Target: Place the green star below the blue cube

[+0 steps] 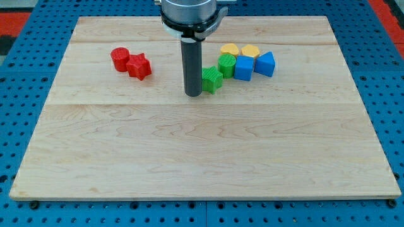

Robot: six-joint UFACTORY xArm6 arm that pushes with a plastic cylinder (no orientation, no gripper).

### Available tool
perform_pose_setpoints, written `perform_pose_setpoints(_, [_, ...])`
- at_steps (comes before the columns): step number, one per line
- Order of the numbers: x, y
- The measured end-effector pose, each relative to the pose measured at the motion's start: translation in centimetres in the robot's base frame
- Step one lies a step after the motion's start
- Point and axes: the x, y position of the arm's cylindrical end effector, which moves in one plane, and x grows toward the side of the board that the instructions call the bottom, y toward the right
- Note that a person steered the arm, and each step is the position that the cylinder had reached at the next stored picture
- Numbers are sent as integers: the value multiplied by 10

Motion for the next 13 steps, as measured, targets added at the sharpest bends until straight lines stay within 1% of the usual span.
perform_pose_setpoints(2, [0, 38])
perform_pose_setpoints(3, [12, 27])
perform_pose_setpoints(4, [20, -43])
perform_pose_setpoints(5, [1, -33])
perform_pose_setpoints(6, [1, 38])
perform_pose_setpoints(7, [3, 64])
perform_pose_setpoints(8, [17, 46])
perform_pose_setpoints(9, [14, -12])
perform_pose_setpoints(10, [-14, -1])
perform_pose_setpoints(11, [-9, 19])
perform_pose_setpoints(13, [-1, 96])
